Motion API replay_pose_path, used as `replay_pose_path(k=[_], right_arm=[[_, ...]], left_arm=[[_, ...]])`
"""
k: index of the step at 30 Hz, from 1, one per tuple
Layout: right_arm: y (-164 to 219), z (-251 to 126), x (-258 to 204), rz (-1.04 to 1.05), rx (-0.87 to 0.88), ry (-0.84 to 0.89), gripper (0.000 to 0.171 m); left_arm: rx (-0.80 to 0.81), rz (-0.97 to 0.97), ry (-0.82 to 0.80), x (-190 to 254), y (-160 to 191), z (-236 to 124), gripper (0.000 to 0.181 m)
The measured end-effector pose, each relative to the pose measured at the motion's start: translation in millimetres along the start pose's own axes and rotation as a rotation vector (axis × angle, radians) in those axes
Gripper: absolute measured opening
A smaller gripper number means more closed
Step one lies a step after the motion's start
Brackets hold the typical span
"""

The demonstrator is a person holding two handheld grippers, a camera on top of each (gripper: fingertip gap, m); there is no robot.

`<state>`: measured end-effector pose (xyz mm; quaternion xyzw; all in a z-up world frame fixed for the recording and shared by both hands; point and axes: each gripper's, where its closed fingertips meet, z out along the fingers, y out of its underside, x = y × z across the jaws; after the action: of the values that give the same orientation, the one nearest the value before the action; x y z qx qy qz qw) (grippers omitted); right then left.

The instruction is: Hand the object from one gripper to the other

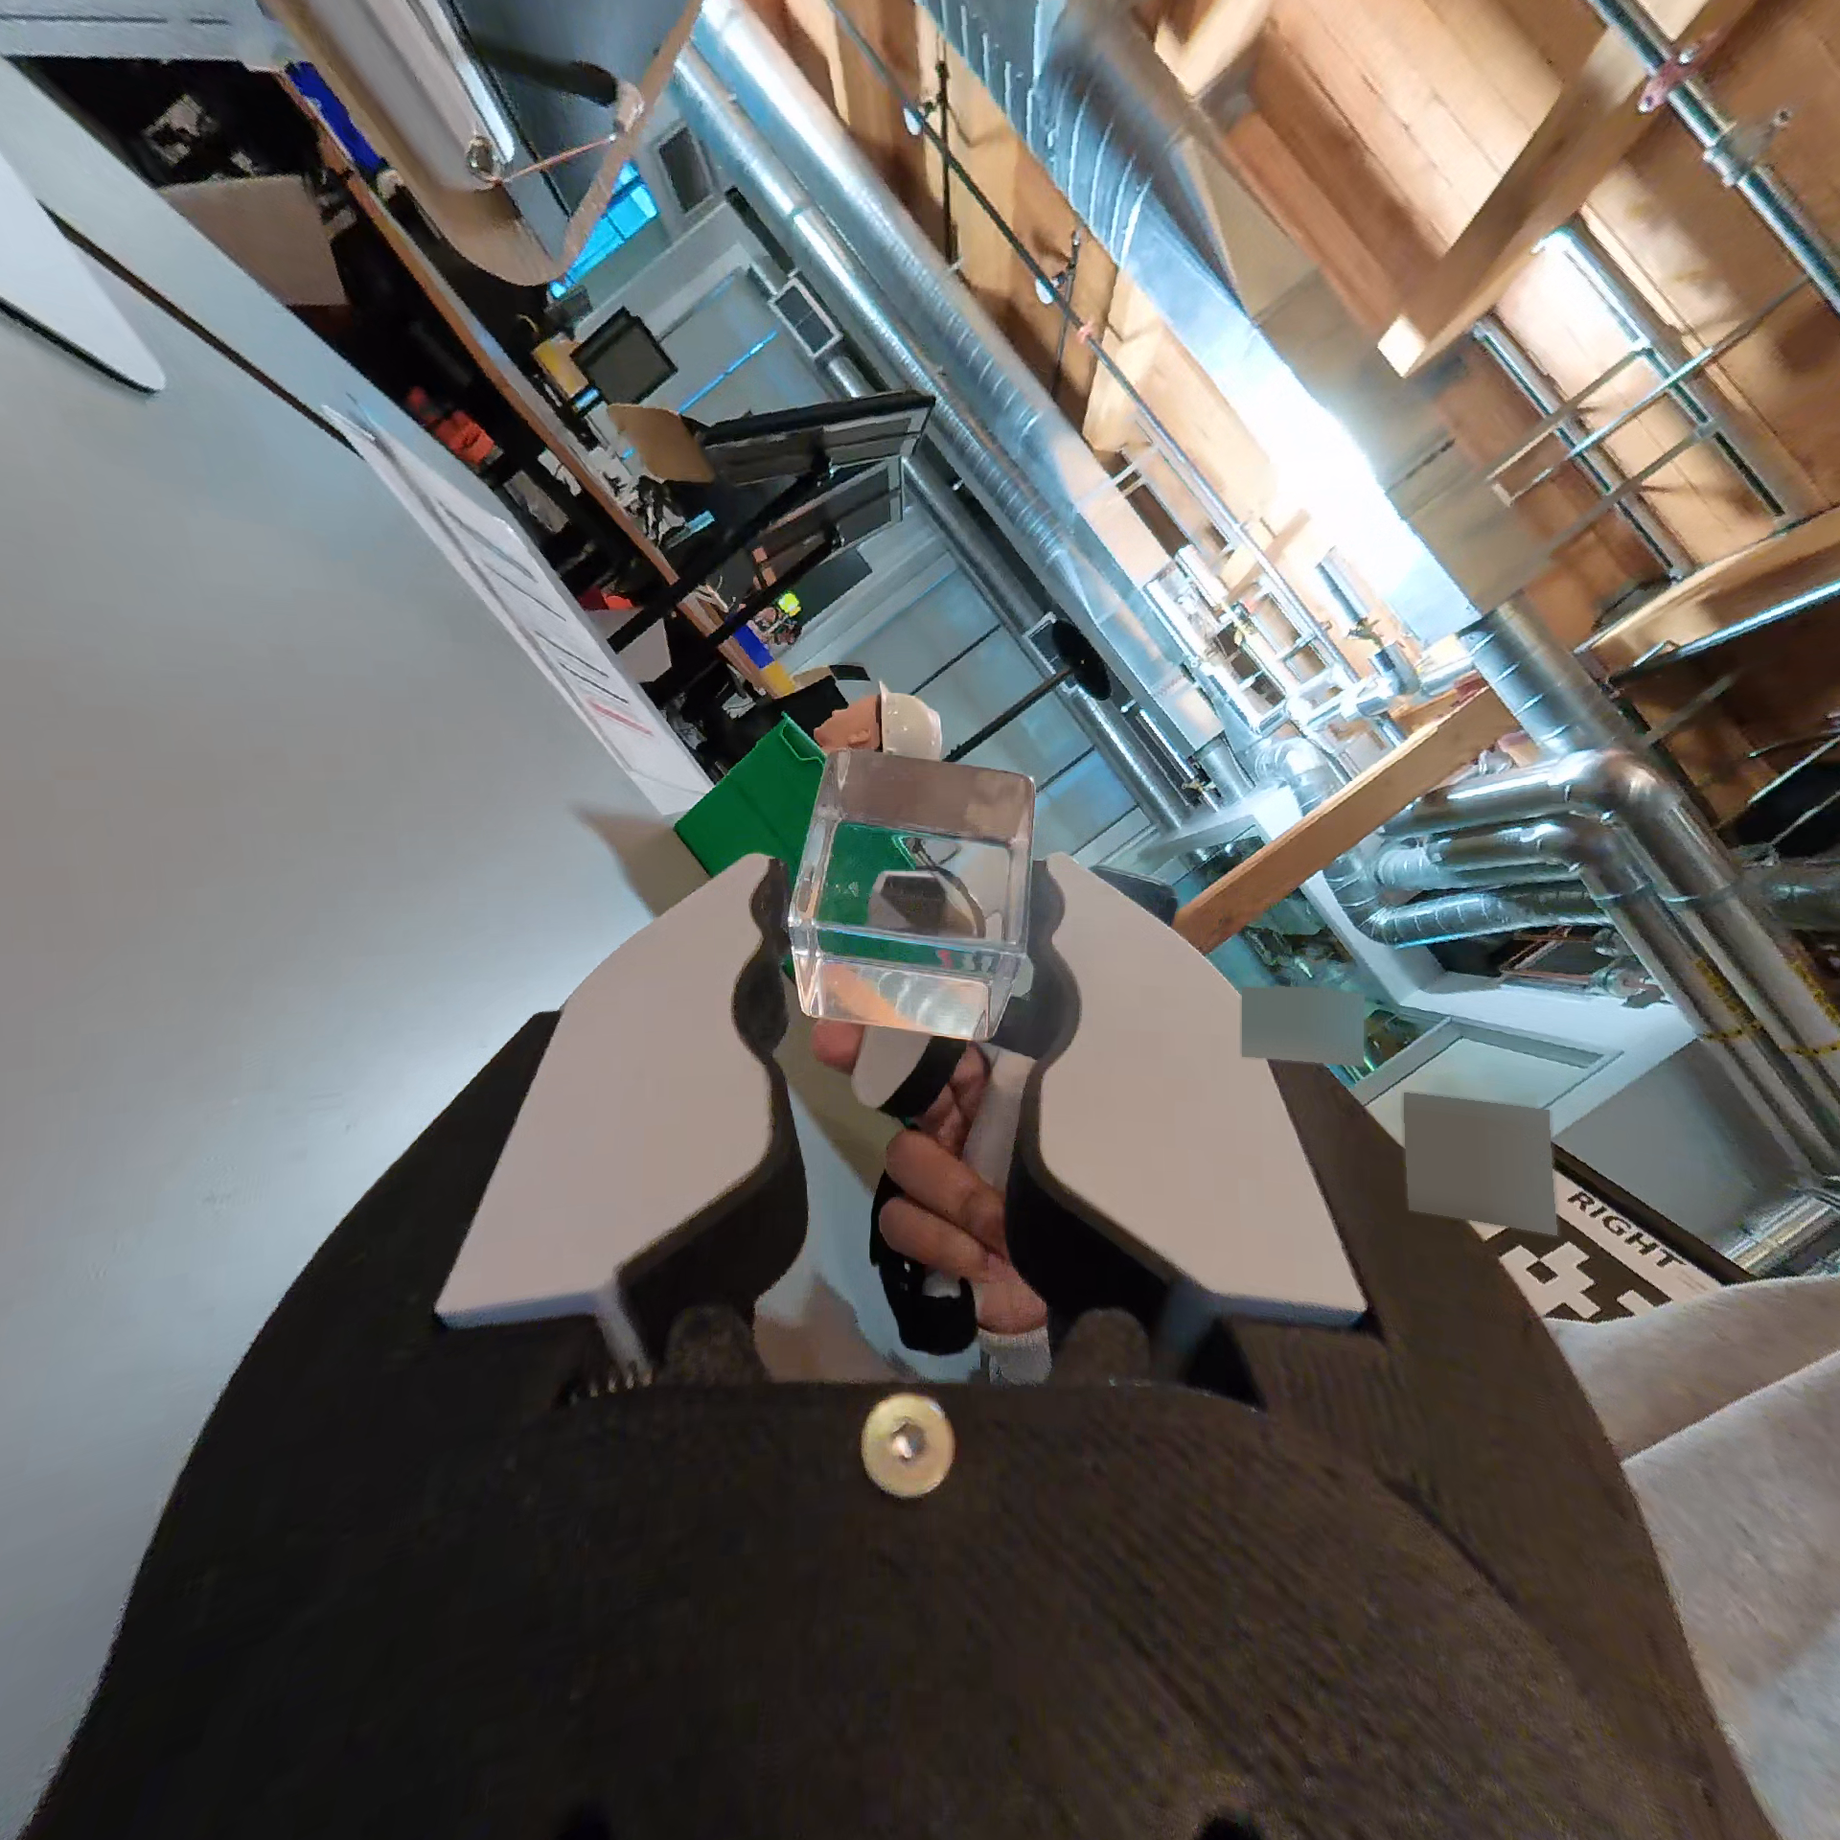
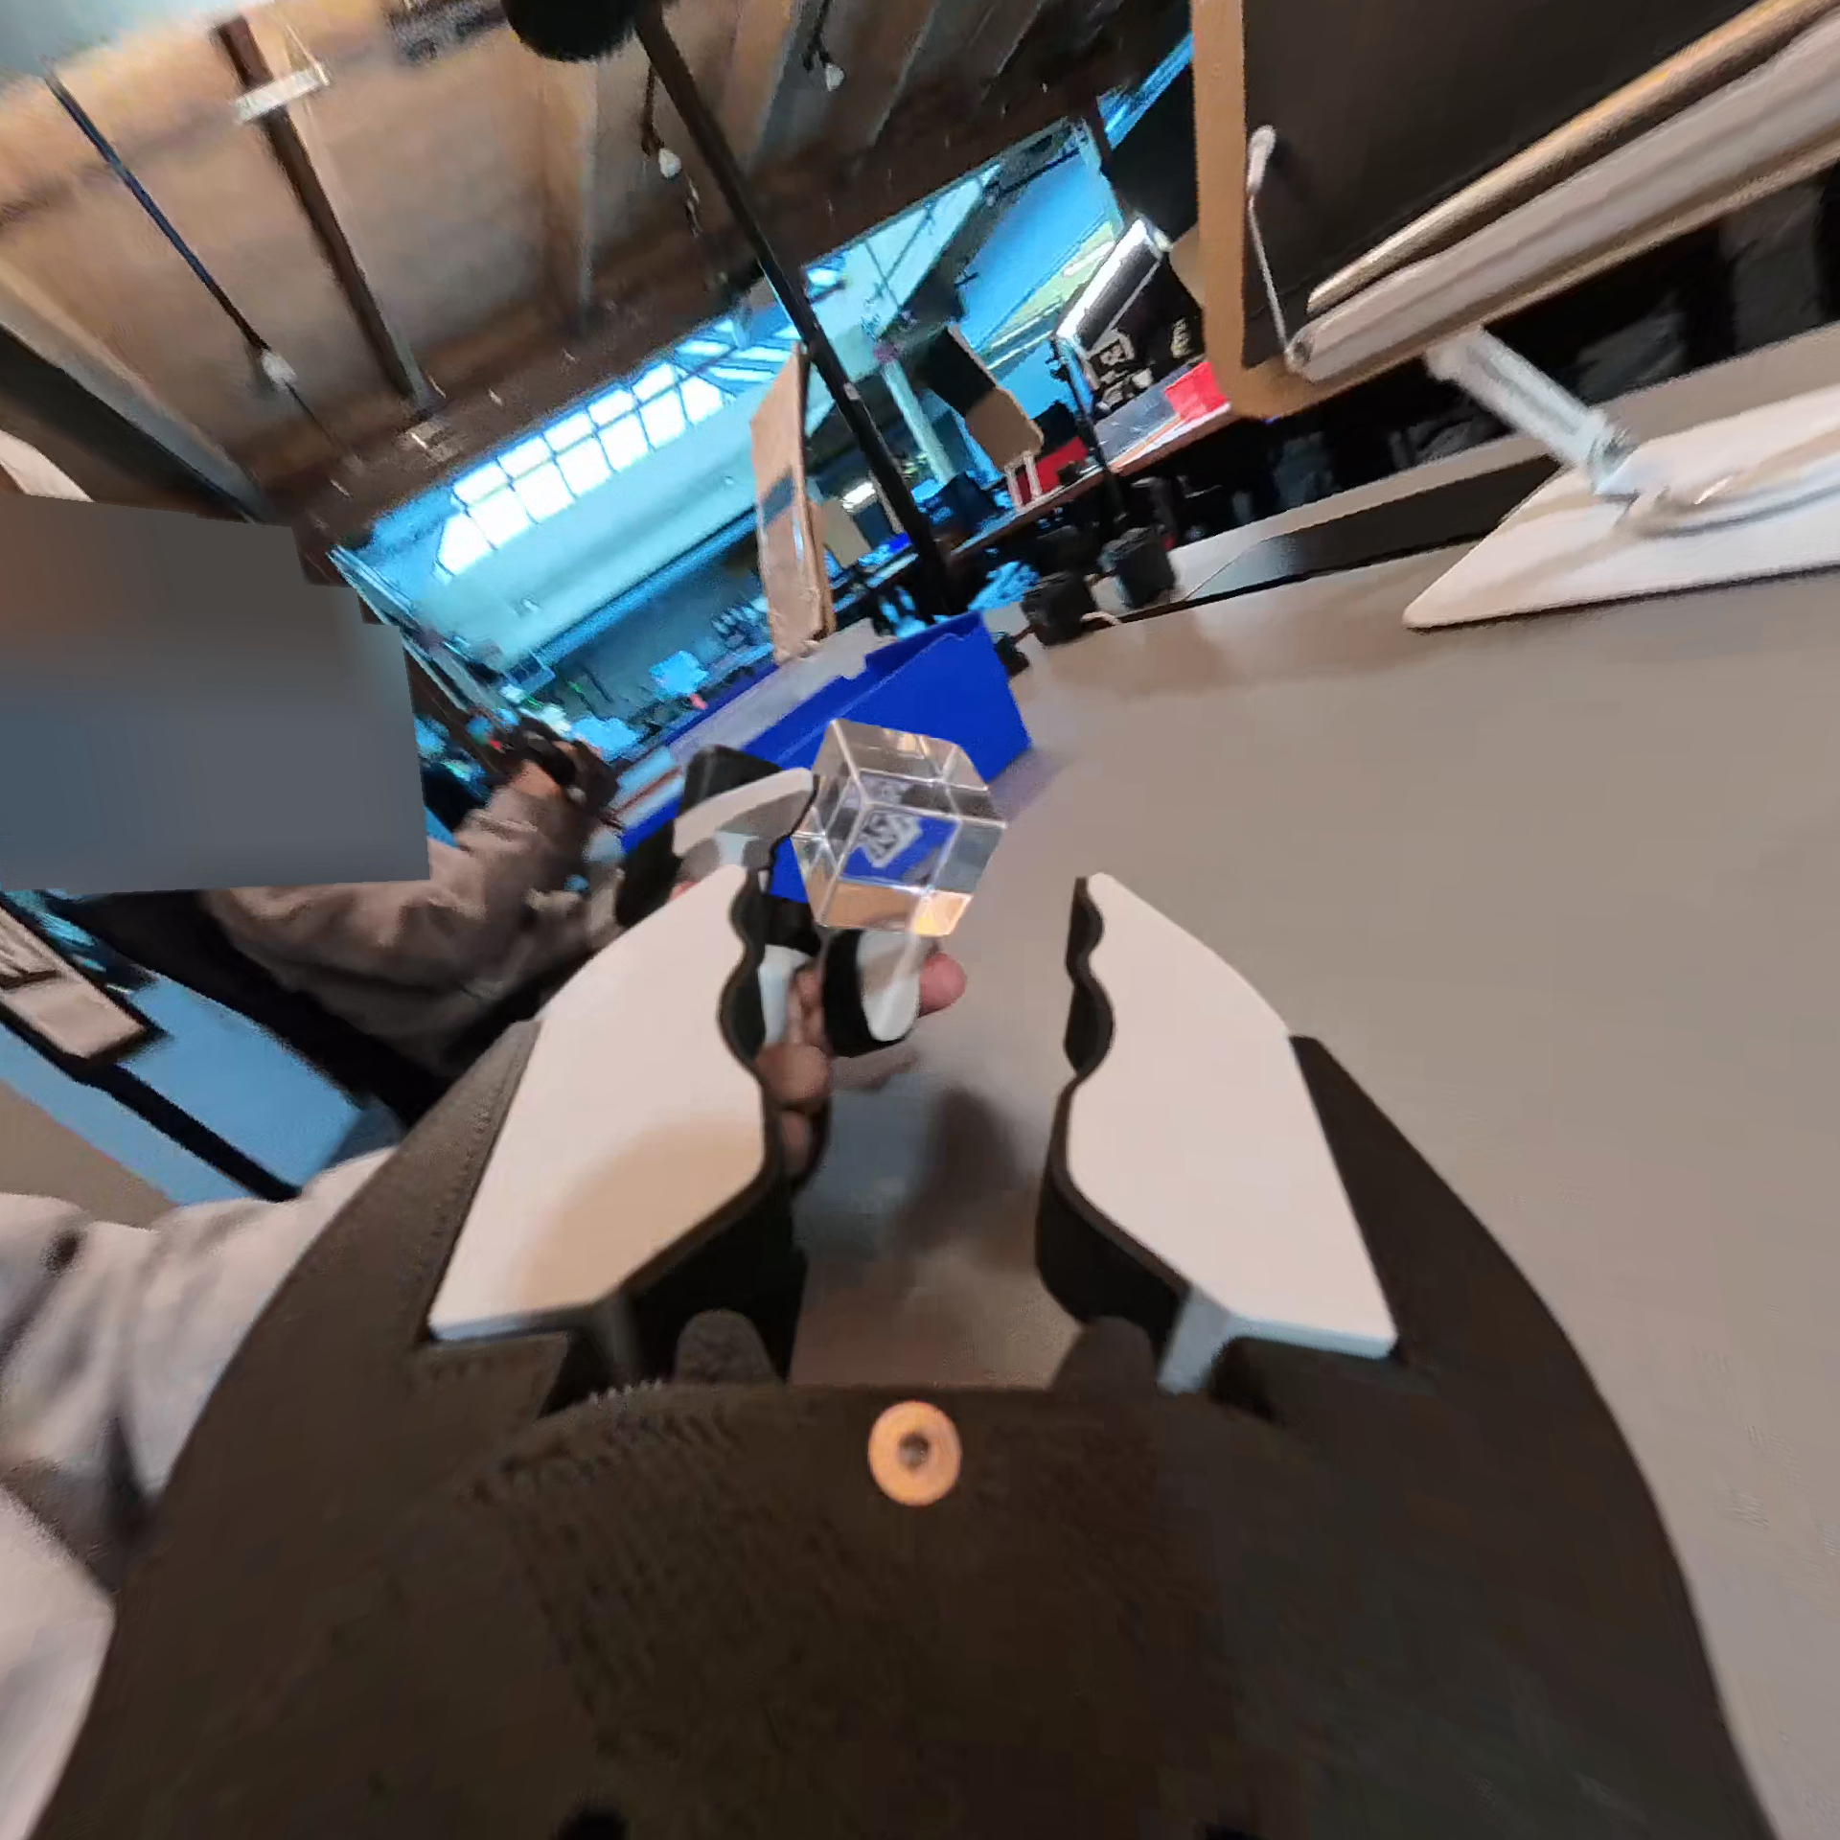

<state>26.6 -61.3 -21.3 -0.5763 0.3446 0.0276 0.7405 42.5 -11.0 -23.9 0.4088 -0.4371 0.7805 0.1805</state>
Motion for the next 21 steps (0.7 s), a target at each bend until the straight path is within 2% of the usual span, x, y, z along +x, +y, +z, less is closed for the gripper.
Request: replay_pose_path(k=[5, 10, 14, 19, 21], right_arm=[[8, 6, -7, 0.202, 0.022, -0.078, 0.057], [15, 9, -10, 0.314, 0.041, -0.115, 0.059], [18, 10, -12, 0.337, 0.038, -0.132, 0.057], [13, 7, -13, 0.305, 0.055, -0.140, 0.041], [13, 6, -13, 0.285, 0.045, -0.137, 0.041]], left_arm=[[-0.001, 0.006, 0.054, 10, 4, 4, 0.045], [-0.011, 0.024, 0.110, 23, 11, 8, 0.046], [-0.034, 0.011, 0.119, 24, 20, 13, 0.046], [-0.062, 0.010, 0.113, 24, 30, 17, 0.046], [-0.061, 0.003, 0.118, 25, 29, 17, 0.045]])
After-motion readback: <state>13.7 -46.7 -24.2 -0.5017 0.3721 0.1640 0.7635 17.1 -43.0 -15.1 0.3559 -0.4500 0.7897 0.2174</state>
